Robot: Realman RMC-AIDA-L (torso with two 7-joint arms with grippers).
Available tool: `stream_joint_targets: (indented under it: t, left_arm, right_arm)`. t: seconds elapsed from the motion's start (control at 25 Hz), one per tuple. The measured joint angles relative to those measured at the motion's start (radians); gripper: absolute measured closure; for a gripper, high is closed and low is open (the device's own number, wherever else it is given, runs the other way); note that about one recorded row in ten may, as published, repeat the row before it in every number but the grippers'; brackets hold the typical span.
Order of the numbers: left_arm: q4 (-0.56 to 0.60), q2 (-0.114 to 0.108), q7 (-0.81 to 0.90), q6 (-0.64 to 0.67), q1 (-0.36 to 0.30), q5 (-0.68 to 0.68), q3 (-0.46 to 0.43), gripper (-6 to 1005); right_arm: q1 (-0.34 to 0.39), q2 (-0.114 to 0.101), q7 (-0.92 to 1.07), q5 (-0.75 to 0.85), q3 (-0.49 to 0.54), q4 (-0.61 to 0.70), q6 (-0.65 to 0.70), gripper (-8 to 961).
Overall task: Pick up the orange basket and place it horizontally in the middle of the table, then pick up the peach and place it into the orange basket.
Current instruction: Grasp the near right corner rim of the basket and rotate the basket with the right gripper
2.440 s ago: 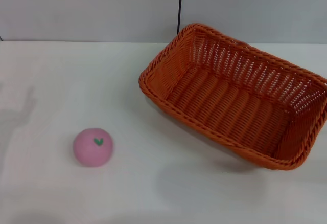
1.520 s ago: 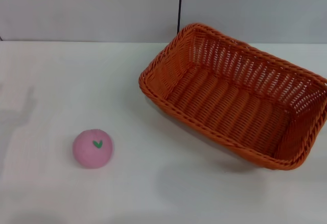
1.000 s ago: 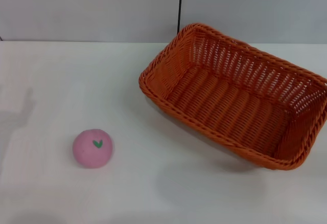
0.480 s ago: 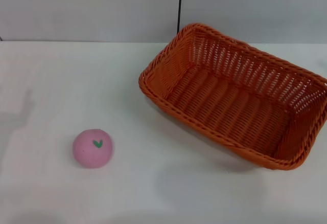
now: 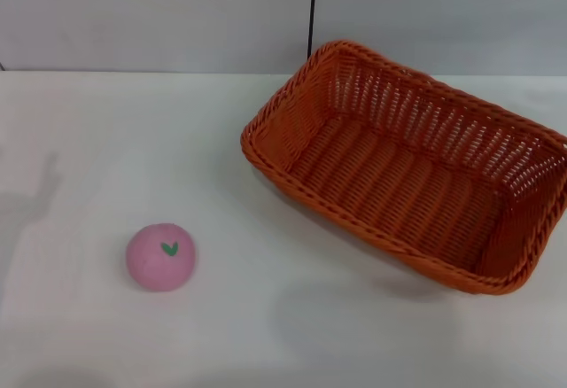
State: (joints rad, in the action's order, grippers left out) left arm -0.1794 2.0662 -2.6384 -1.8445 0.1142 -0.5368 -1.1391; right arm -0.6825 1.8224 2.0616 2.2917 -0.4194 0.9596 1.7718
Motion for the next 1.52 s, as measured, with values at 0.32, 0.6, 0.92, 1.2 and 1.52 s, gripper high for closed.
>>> stream_joint_targets:
  t: [0.32, 0.6, 0.92, 1.2, 1.52]
  left_arm:
    - [0.0, 0.002, 0.0, 0.003, 0.001, 0.0, -0.001, 188]
    - [0.0, 0.002, 0.0, 0.005, 0.001, 0.0, -0.001, 188]
    - [0.0, 0.002, 0.0, 0.007, 0.001, 0.0, 0.001, 189]
    - [0.0, 0.002, 0.0, 0.008, 0.002, 0.0, 0.005, 189]
    - [0.0, 0.002, 0.0, 0.008, -0.001, 0.0, 0.006, 189]
  right_arm:
    - [-0.076, 0.002, 0.06, 0.085, -0.202, 0.002, -0.056, 317]
    - [-0.103, 0.038, 0.086, 0.194, -0.307, -0.003, -0.106, 221]
    - [-0.12, 0.107, 0.087, 0.344, -0.336, -0.001, -0.143, 241]
    - [-0.113, 0.133, 0.087, 0.358, -0.388, -0.03, -0.185, 273]
    - [-0.111, 0.137, 0.088, 0.37, -0.4, -0.076, -0.223, 310]
